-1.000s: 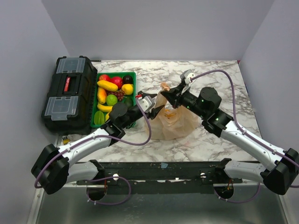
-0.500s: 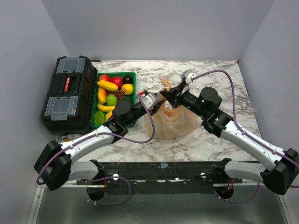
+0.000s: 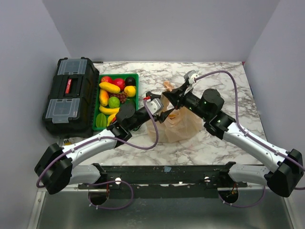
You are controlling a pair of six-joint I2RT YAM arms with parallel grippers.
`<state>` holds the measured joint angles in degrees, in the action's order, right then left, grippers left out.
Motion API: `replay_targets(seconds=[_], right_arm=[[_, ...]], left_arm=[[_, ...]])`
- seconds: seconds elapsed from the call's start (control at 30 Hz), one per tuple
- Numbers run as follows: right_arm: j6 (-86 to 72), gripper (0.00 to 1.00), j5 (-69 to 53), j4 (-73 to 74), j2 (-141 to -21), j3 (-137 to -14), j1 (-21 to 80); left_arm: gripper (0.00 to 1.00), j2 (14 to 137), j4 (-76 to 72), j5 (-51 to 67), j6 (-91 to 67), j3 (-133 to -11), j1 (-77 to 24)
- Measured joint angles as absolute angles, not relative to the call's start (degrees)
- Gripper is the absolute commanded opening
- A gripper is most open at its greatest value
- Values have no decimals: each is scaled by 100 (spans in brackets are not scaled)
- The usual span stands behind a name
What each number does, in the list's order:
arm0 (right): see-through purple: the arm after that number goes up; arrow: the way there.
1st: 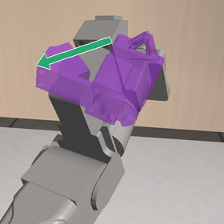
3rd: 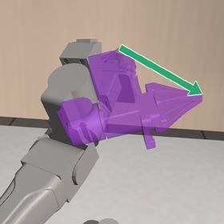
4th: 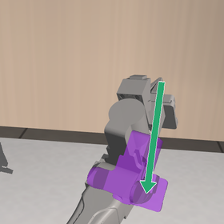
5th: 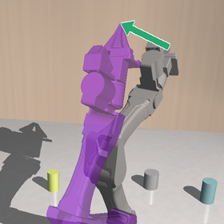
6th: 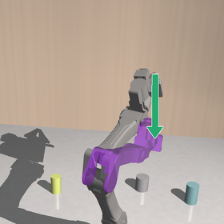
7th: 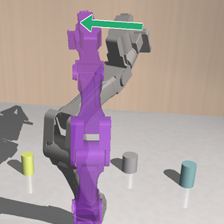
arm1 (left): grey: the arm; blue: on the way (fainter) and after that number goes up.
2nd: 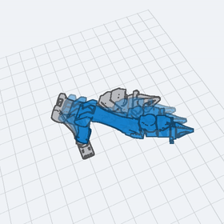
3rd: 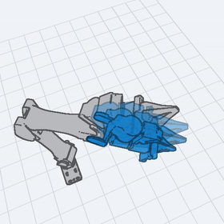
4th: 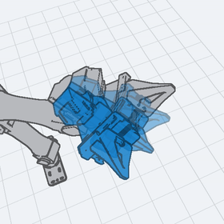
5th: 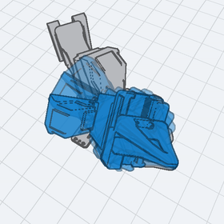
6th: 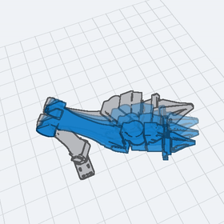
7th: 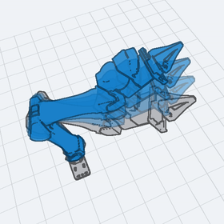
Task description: Place the fake fruits into the plastic bag and tie a complex knot
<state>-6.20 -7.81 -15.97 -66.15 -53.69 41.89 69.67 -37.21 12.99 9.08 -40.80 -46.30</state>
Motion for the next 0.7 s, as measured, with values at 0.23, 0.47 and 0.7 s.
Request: replay_targets(seconds=[0.23,0.47,0.7], right_arm=[[-694,7,-727,-1594,-6670,-5347,4189],[-746,60,-923,-1103,-6604,-5496,4176],[-384,88,-1380,351,-6080,-6403,4163]], left_arm=[[0,6967,-3747,1022,976,-4084,-4698],[0,6971,-3677,954,1031,-4086,-4687],[0,6960,-3538,1385,980,-4082,-4447]])
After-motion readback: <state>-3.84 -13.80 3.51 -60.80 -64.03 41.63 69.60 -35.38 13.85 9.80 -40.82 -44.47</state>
